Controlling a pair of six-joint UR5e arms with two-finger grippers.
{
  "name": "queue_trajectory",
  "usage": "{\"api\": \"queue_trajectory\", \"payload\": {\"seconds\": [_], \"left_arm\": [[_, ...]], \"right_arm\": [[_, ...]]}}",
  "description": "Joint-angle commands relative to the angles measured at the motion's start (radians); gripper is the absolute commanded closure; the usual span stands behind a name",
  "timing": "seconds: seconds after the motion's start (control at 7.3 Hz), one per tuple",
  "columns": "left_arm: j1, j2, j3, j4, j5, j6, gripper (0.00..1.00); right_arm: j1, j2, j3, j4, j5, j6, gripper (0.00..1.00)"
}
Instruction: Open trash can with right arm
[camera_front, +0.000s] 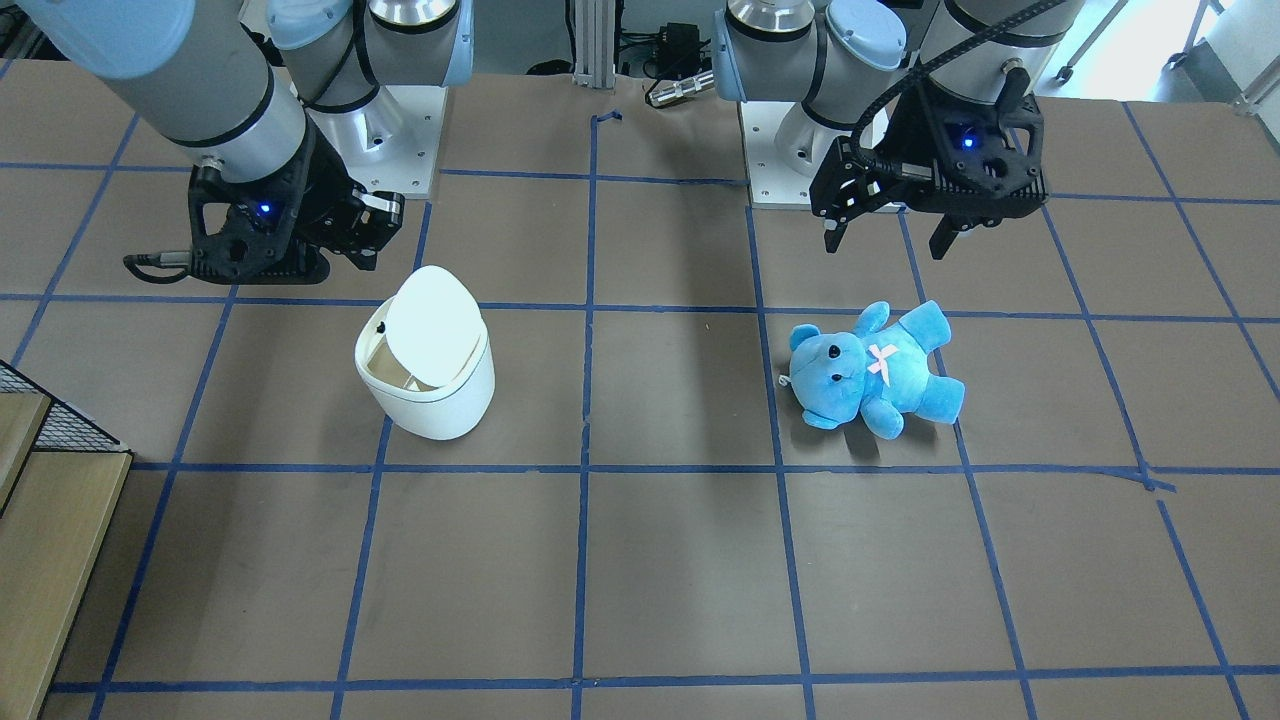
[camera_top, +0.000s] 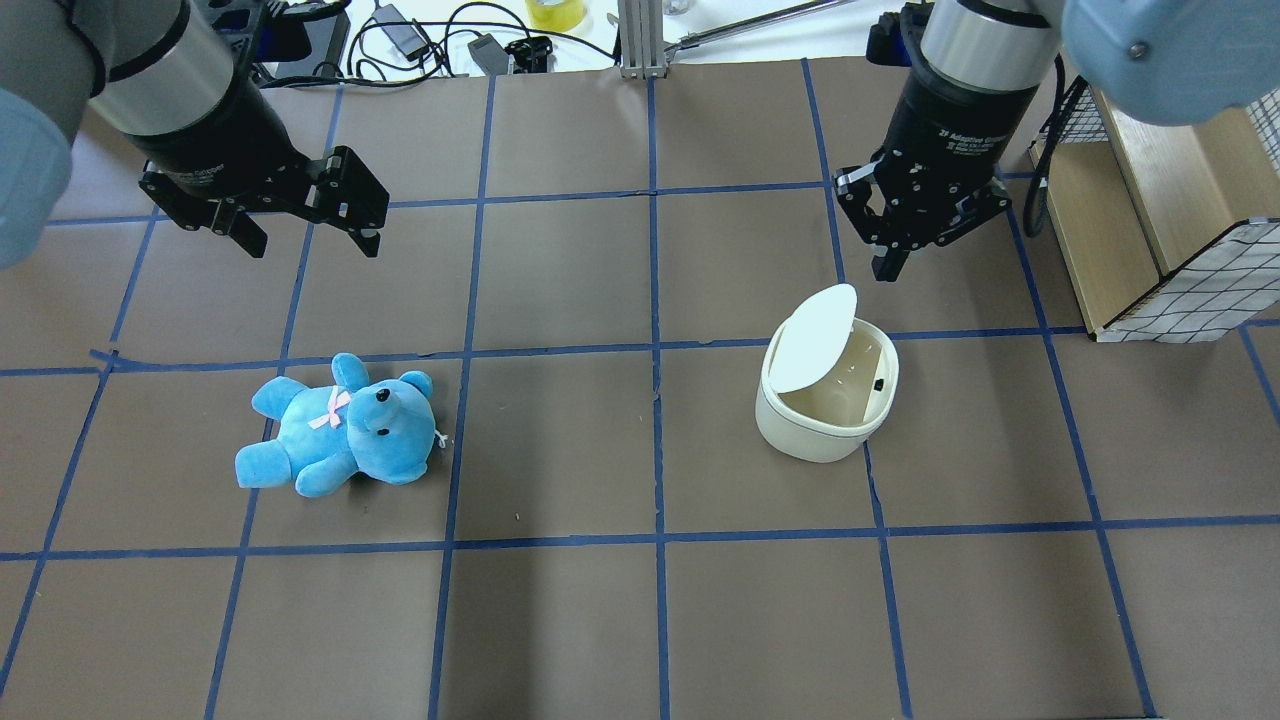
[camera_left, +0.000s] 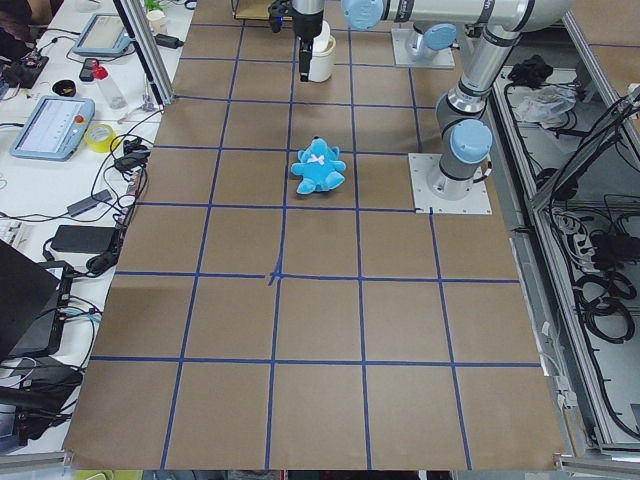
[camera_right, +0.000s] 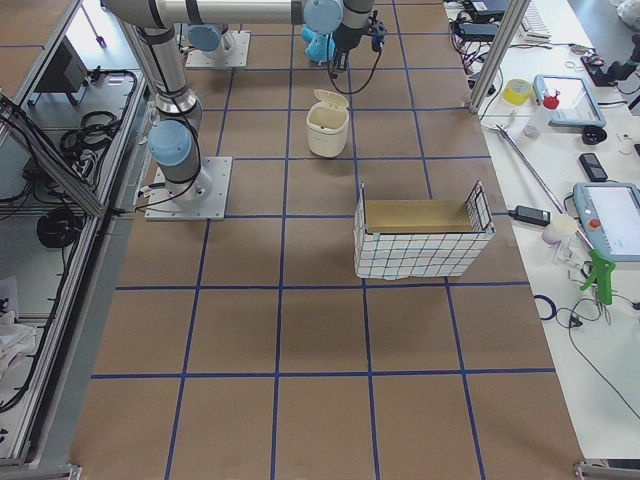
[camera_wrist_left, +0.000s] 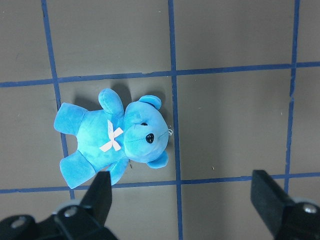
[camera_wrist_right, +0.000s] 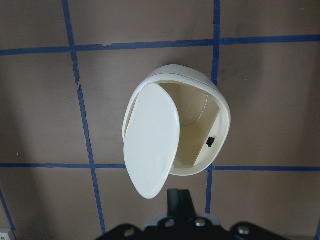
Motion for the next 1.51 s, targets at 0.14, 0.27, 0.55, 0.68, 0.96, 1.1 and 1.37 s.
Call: {"api": "queue_trajectory", "payload": {"seconds": [0.14, 0.27, 0.55, 0.68, 0.96, 1.1, 1.37], "left_arm": [[0.0, 0.0, 0.0, 0.0, 0.0, 0.0, 0.0], [0.0, 0.0, 0.0, 0.0, 0.0, 0.0, 0.0], [0.0, 0.0, 0.0, 0.0, 0.0, 0.0, 0.0], [0.0, 0.0, 0.0, 0.0, 0.0, 0.0, 0.0], [0.0, 0.0, 0.0, 0.0, 0.0, 0.0, 0.0], [0.0, 0.0, 0.0, 0.0, 0.0, -0.002, 0.0], [0.0, 0.0, 0.0, 0.0, 0.0, 0.0, 0.0]], "right_arm": [[-0.003, -0.023, -0.05, 0.019, -0.058, -0.017, 0.11], [-0.003, -0.023, -0.056, -0.046, -0.065, -0.023, 0.0], [-0.003, -0.023, -0.058, -0.162, -0.1, -0.073, 0.0], [-0.003, -0.023, -0.061, -0.162, -0.102, -0.074, 0.0], [-0.014, -0.023, -0.065, -0.136, -0.097, -0.061, 0.0], [-0.04, -0.023, -0.073, -0.103, -0.088, -0.061, 0.0], [-0.066, -0.023, -0.088, -0.085, -0.094, -0.131, 0.0]]}}
